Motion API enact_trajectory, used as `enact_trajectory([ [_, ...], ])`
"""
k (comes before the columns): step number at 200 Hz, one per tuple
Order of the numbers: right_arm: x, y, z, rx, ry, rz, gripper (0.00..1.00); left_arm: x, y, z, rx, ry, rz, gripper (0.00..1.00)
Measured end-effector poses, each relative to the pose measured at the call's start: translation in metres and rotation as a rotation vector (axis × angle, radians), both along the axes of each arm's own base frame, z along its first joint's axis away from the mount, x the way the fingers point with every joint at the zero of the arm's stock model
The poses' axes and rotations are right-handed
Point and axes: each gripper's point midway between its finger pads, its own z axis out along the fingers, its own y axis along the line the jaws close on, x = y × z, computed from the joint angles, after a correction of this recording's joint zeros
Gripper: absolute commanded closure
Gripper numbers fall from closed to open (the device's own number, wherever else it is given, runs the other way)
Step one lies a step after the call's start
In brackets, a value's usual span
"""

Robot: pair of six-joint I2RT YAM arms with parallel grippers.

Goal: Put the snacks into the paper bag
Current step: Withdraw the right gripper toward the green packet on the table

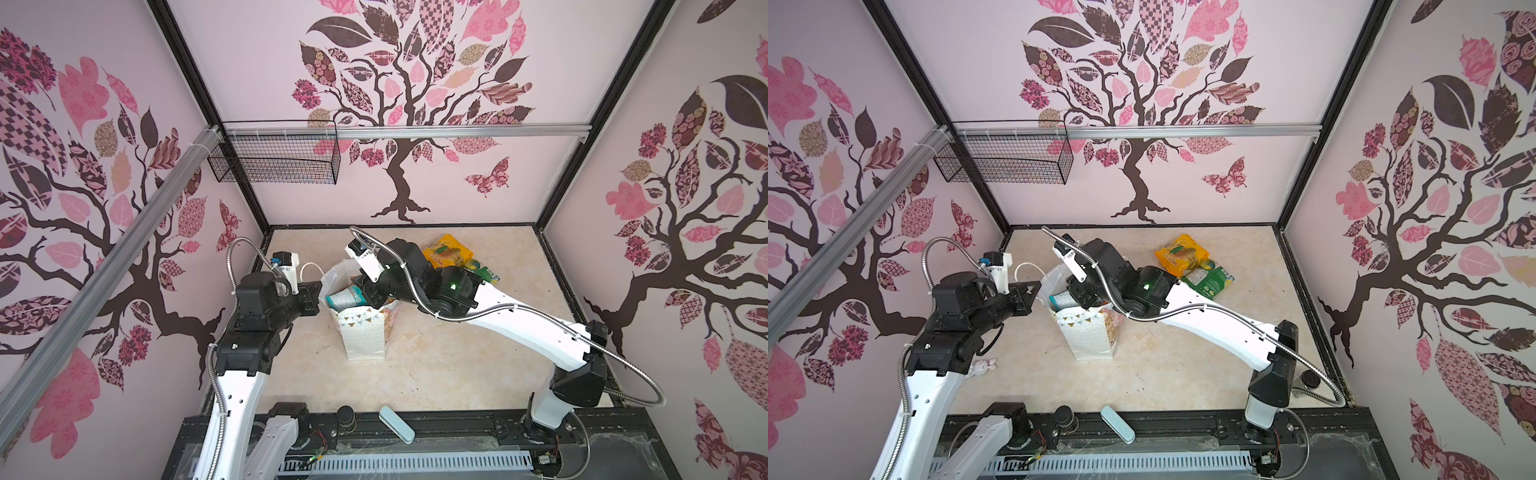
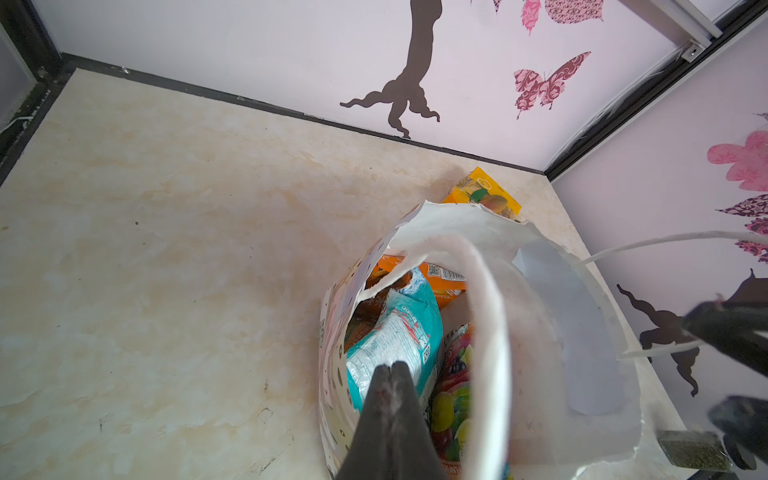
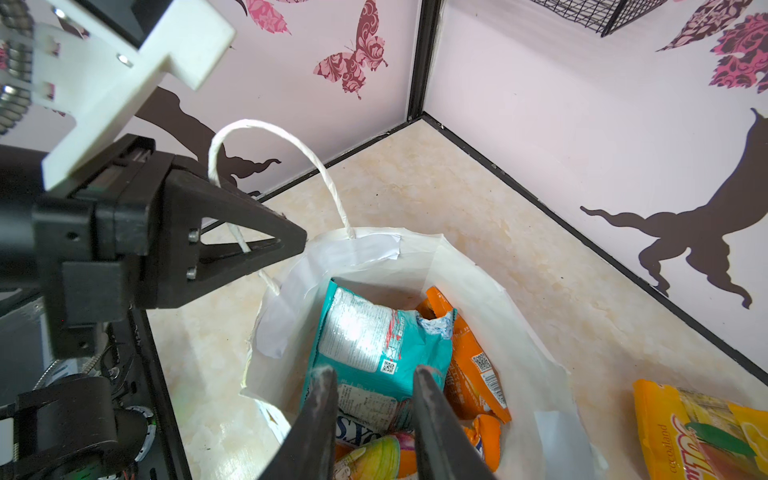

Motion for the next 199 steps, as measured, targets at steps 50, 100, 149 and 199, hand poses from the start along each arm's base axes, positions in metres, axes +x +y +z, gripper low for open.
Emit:
enact_trajectory([
  [50,-0.007,-0.059,0.027,0.019,-0.068,-0.113,0.58,0.0,0.0,0.0,0.0,-0.001,0.0,0.98],
  [100,-0.02,-0.148,0.079,0.142,-0.139,-0.296,0.54,0.0,0.0,0.0,0.0,-0.001,-0.001,0.97],
  [149,0.018,-0.243,0.017,0.066,-0.002,-0.61,0.49,0.0,0.0,0.0,-0.001,0.0,-0.001,0.98],
  [199,0.039,-0.29,-0.124,-0.184,0.262,-0.777,0.48,-0.001,-0.003,0.0,-0.008,-0.001,-0.014,0.97],
])
